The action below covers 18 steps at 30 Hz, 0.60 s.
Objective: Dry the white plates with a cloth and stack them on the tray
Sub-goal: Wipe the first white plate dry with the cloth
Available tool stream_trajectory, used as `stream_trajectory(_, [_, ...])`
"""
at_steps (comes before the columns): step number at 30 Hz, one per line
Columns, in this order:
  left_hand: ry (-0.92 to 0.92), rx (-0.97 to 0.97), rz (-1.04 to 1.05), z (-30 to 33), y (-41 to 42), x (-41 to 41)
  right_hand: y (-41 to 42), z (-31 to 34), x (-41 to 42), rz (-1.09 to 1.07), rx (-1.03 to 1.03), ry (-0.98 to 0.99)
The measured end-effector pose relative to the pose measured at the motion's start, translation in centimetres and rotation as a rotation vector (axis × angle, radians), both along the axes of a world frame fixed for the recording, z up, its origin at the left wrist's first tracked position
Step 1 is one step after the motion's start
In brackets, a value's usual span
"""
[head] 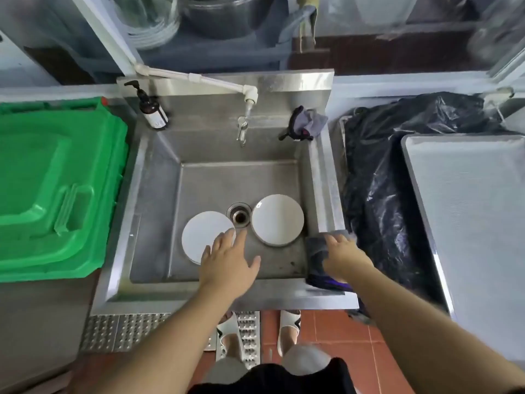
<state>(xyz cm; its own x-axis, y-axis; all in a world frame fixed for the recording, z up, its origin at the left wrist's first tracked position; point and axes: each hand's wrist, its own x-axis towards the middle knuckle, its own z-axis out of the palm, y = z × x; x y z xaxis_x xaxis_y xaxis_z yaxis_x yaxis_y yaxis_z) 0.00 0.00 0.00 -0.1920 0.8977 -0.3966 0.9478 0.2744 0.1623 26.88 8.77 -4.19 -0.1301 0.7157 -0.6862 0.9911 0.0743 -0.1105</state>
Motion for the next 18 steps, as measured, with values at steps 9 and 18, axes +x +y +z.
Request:
stream_trajectory(9, [0.018,-0.086,0.028,-2.5,-1.2,1.2,2.2,-2.0,1.5,0.196,0.101,-0.109])
stream_trajectory(18, [0.006,-0.059,0.055,-1.4,-0.4,2.0,4.5,-2.7,2.2,0.383,0.132,-0.277])
